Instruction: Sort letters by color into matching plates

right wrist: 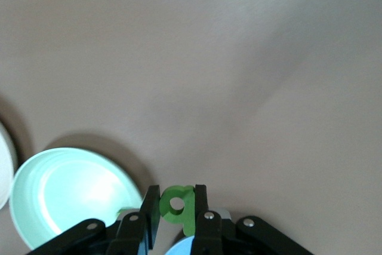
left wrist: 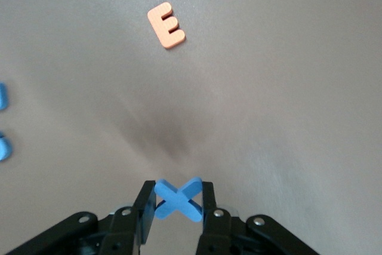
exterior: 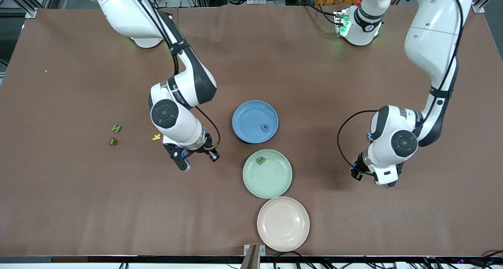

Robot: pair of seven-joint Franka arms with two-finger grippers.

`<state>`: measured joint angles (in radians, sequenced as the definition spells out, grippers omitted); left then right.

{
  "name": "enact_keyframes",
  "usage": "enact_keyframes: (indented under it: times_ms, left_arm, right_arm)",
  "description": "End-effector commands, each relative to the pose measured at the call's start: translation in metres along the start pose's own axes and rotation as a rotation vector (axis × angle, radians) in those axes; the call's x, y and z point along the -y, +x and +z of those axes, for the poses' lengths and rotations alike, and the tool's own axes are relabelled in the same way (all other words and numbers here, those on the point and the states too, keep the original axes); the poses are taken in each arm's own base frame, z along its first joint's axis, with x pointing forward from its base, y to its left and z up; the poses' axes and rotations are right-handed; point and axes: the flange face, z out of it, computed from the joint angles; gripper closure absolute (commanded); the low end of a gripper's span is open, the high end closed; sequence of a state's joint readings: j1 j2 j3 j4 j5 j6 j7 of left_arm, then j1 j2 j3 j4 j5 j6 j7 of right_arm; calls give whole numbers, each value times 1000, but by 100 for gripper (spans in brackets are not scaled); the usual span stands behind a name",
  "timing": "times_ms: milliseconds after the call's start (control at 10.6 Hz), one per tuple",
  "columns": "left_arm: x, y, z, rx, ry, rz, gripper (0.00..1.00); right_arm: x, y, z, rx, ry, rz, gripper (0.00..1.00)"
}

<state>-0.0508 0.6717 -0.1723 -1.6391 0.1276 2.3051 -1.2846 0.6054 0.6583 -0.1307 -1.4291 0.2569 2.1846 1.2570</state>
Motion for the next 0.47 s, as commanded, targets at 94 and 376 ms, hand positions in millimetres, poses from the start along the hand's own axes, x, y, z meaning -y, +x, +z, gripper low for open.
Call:
enact_keyframes:
  times_ms: [94,376]
  left_arm:
    - [2,-34,-49,64,49,68,100]
    - [-5,-80,-54,104,82,91,100]
  right_arm:
    - [30,-15,15,45,147,78,100]
    - [35,-27,41,26,198,71,100]
